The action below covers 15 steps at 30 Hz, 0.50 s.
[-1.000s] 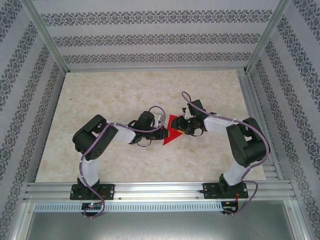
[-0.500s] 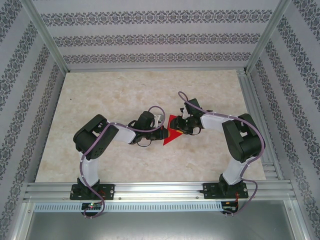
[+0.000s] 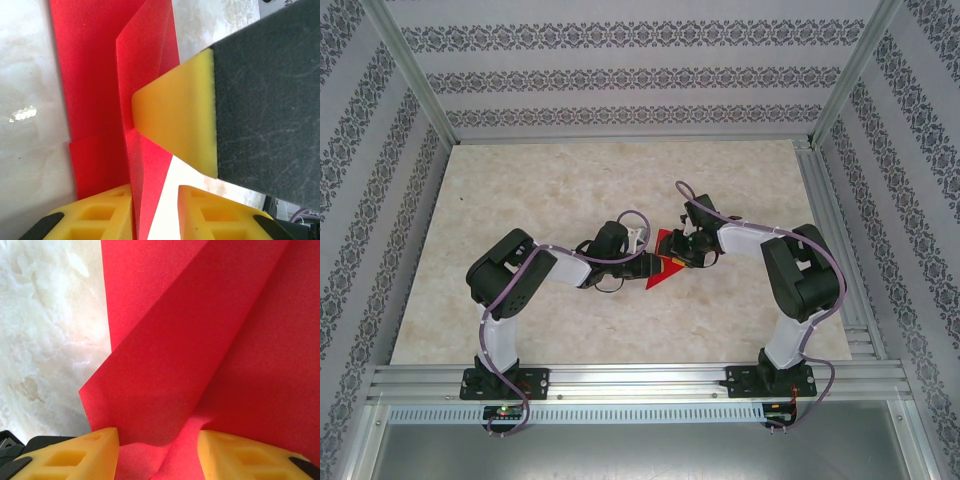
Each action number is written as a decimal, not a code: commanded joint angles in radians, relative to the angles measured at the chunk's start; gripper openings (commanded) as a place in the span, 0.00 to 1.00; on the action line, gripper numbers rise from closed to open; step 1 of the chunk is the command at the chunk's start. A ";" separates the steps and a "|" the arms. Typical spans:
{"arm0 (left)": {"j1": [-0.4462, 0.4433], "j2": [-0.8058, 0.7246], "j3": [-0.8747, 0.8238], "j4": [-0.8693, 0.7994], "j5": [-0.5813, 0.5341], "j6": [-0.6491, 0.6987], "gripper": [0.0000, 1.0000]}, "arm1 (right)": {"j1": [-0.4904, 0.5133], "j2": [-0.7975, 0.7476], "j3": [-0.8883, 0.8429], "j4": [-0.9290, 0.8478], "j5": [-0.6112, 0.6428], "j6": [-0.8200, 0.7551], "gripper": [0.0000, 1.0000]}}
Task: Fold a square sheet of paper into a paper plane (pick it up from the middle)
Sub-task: Fourth fold the wing at the center of the table.
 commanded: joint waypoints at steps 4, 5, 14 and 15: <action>0.011 -0.038 -0.036 -0.019 -0.059 0.010 0.30 | 0.006 0.082 -0.016 -0.084 0.154 0.024 0.49; 0.011 -0.041 -0.039 -0.023 -0.062 0.010 0.30 | 0.006 0.084 -0.015 -0.090 0.158 0.026 0.49; 0.012 -0.128 -0.090 -0.044 -0.126 0.015 0.31 | 0.009 0.109 0.008 -0.152 0.210 0.053 0.52; 0.012 -0.145 -0.099 -0.053 -0.148 0.020 0.31 | 0.010 0.112 0.009 -0.157 0.216 0.058 0.52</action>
